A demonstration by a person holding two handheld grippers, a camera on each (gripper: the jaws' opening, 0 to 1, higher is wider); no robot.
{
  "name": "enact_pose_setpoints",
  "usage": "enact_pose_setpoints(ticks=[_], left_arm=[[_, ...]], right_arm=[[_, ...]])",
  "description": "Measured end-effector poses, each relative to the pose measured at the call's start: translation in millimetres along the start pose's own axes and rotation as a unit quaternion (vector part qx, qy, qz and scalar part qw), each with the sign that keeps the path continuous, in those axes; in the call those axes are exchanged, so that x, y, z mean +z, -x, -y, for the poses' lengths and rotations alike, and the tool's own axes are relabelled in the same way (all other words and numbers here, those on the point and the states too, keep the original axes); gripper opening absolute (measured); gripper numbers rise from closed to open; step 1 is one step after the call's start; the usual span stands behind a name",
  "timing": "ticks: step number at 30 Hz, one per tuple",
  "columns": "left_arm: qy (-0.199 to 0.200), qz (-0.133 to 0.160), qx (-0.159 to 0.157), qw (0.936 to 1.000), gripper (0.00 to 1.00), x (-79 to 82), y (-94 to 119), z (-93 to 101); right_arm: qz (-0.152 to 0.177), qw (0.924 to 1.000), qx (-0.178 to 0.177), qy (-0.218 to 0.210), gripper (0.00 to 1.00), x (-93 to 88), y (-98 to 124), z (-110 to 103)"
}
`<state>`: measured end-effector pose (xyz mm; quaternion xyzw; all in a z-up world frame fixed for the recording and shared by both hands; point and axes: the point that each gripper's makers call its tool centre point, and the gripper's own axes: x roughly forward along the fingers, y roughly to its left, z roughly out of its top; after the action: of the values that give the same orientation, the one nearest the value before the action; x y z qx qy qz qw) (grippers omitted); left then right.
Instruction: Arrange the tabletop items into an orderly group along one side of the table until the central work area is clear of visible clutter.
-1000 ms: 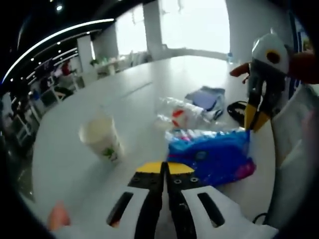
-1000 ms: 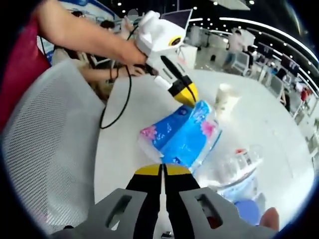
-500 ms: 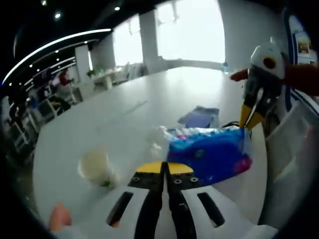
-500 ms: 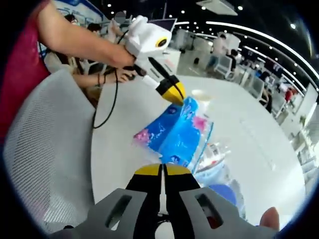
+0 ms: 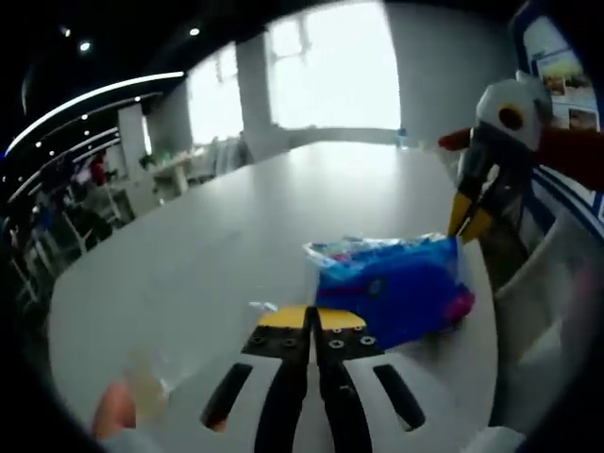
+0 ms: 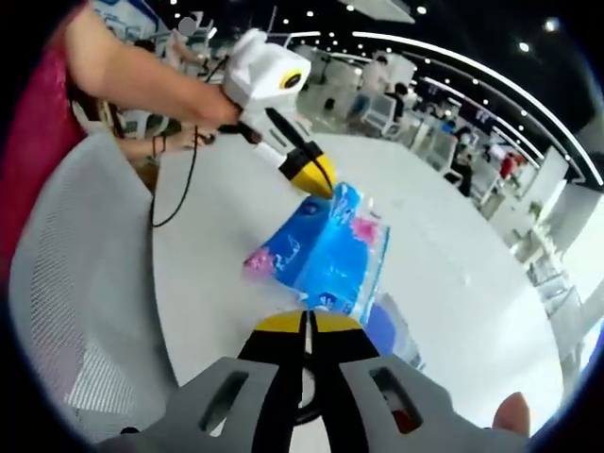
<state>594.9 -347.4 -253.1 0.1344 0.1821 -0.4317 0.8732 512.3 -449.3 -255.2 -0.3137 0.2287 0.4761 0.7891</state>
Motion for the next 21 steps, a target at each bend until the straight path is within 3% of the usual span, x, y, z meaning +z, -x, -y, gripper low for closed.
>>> enact_pose_setpoints(ticks=[9, 21], left_arm=[[-0.007, 0.008, 0.002, 0.9999, 0.0, 40.7, -47, 12.3], [-0.001, 0.0, 0.008, 1.0, 0.0, 62.7, -103, 20.8]], right_arm=[[0.001, 0.9987, -0.045, -0.023, 0.03, -29.7, 34, 49], [-0.018, 0.9963, -0.077, -0.034, 0.04, -71.8, 49, 101]])
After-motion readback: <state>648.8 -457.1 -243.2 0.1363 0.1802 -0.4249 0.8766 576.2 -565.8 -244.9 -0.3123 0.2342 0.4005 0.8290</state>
